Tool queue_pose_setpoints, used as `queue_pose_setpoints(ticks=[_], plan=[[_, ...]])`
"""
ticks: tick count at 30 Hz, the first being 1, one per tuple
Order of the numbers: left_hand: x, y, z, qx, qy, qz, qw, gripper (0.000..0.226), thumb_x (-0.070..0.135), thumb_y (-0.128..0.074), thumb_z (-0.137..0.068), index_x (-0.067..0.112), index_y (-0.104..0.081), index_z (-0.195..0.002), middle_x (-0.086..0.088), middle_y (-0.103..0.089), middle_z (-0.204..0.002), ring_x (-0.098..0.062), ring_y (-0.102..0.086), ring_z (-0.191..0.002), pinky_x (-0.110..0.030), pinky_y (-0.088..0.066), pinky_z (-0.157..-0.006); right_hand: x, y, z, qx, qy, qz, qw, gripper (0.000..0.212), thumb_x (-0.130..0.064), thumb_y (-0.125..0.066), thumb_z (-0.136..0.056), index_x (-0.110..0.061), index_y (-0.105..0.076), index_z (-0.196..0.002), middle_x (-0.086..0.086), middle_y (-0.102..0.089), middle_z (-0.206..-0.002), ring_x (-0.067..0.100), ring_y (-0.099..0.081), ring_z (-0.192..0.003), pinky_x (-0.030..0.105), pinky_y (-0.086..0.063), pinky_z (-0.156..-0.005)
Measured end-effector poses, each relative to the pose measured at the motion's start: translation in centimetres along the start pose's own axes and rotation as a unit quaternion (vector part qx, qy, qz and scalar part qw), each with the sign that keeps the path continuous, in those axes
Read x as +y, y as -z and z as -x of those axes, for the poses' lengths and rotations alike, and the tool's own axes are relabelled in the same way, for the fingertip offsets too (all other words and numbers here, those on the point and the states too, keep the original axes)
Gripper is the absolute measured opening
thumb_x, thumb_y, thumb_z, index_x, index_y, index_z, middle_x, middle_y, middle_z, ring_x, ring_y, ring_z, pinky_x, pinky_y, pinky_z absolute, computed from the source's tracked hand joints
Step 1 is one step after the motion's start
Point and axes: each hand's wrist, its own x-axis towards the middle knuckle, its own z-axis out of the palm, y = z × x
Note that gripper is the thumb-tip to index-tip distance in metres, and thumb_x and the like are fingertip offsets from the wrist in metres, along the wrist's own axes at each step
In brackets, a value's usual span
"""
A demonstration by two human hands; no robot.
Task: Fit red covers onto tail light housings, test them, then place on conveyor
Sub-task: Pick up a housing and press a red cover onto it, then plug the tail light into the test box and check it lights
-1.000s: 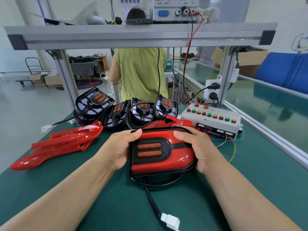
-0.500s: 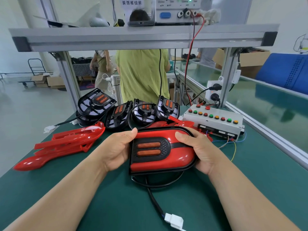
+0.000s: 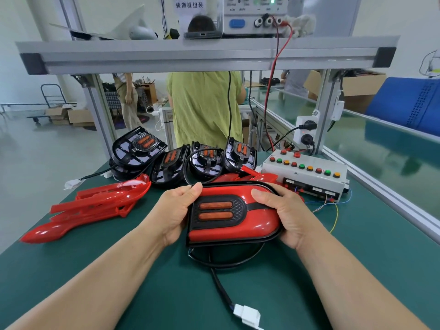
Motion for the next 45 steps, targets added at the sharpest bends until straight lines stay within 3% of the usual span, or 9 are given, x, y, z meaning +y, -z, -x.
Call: queue_pose_setpoints(ticks=[5, 8, 10, 14, 18, 29, 32, 37, 45], plan=[[0.4, 0.3, 0.5, 0.027, -0.058, -0.163, 0.985, 0.036, 0.037, -0.056, -0.098, 0.014, -0.065, -0.124, -0.007, -0.07, -0.12, -0.025, -0.065, -0.113, -0.046, -0.048, -0.103, -0.1, -0.1, 0.1, 0.0, -0.006, -0.002, 1.0, 0.032, -0.017, -0.082, -0.059, -0.016, -0.079, -0.091, 0.021, -0.074, -0.101, 0.034, -0.071, -0.079, 0.052, -0.06, -0.075], [2.0, 0.3, 2.1, 0.156, -0.256, -0.373, 0.878, 0.031, 0.037, -0.072, -0.086, 0.026, -0.067, -0.114, 0.015, -0.063, -0.105, 0.0, -0.057, -0.094, -0.02, -0.044, -0.087, -0.1, 0.0, 0.1, 0.003, -0.009, 0.001, 1.0, 0.032, -0.018, -0.082, -0.059, -0.018, -0.079, -0.091, 0.02, -0.075, -0.099, 0.033, -0.072, -0.076, 0.049, -0.062, -0.07], [3.4, -0.2, 4.2, 0.054, -0.346, -0.358, 0.866, 0.011, 0.031, -0.078, -0.082, 0.029, -0.072, -0.09, 0.01, -0.064, -0.088, -0.005, -0.058, -0.08, -0.014, -0.043, -0.073, -0.1, 0.1, 0.0, 0.008, -0.013, 0.003, 1.0, 0.039, -0.02, -0.083, -0.059, -0.015, -0.077, -0.097, 0.021, -0.074, -0.103, 0.035, -0.071, -0.081, 0.054, -0.06, -0.076], [3.4, -2.1, 8.3, -0.297, -0.239, -0.455, 0.804, 0.011, 0.026, -0.076, -0.08, 0.026, -0.076, -0.09, 0.008, -0.068, -0.093, -0.008, -0.065, -0.084, -0.019, -0.049, -0.074, -0.1, 0.2, -0.1, 0.013, -0.015, -0.006, 1.0, 0.034, -0.02, -0.082, -0.061, -0.016, -0.078, -0.094, 0.021, -0.074, -0.103, 0.036, -0.071, -0.083, 0.055, -0.059, -0.079], [0.6, -1.7, 9.0, -0.359, -0.188, -0.598, 0.691, 0.029, 0.022, -0.07, -0.086, 0.029, -0.067, -0.114, 0.019, -0.053, -0.114, 0.023, -0.047, -0.08, 0.001, -0.03, -0.072, -0.2, 0.4, -0.2, 0.018, -0.023, -0.037, 0.999, 0.033, -0.019, -0.079, -0.061, -0.015, -0.078, -0.094, 0.02, -0.075, -0.101, 0.032, -0.073, -0.078, 0.047, -0.062, -0.07], [2.6, 4.3, 6.9, -0.317, -0.053, -0.524, 0.789, 0.022, 0.006, -0.074, -0.079, 0.026, -0.072, -0.085, 0.008, -0.06, -0.099, -0.004, -0.06, -0.088, -0.017, -0.046, -0.077, -0.8, 1.0, -0.1, 0.01, -0.046, -0.165, 0.985, 0.009, -0.02, -0.073, -0.069, -0.017, -0.081, -0.072, 0.016, -0.076, -0.102, 0.031, -0.075, -0.083, 0.047, -0.062, -0.072], [3.8, 7.3, 5.7, -0.301, -0.021, -0.428, 0.852, 0.017, 0.005, -0.073, -0.081, 0.02, -0.072, -0.09, -0.002, -0.064, -0.096, -0.011, -0.059, -0.086, -0.022, -0.046, -0.08, -1.0, 1.0, 0.1, -0.022, -0.058, -0.182, 0.981, 0.013, -0.021, -0.072, -0.072, -0.015, -0.082, -0.077, 0.017, -0.075, -0.103, 0.033, -0.075, -0.088, 0.048, -0.062, -0.07], [4.6, 9.5, 2.9, -0.091, -0.044, -0.178, 0.979, 0.012, 0.019, -0.06, -0.091, 0.009, -0.067, -0.092, -0.006, -0.065, -0.092, -0.011, -0.058, -0.072, -0.023, -0.054, -0.068, -0.6, 1.0, 0.2, -0.066, -0.086, -0.121, 0.987, 0.024, -0.022, -0.071, -0.073, -0.013, -0.081, -0.094, 0.019, -0.074, -0.108, 0.033, -0.074, -0.09, 0.049, -0.061, -0.076], [4.8, 3.5, -1.1, 0.151, -0.179, -0.154, 0.96, 0.018, 0.015, -0.053, -0.1, 0.016, -0.064, -0.086, 0.009, -0.065, -0.071, -0.009, -0.048, -0.065, -0.024, -0.045, -0.069, -0.2, 0.1, 0.2, -0.067, -0.059, -0.01, 0.996, 0.042, -0.016, -0.074, -0.073, -0.007, -0.071, -0.113, 0.024, -0.07, -0.114, 0.033, -0.072, -0.088, 0.046, -0.061, -0.077]])
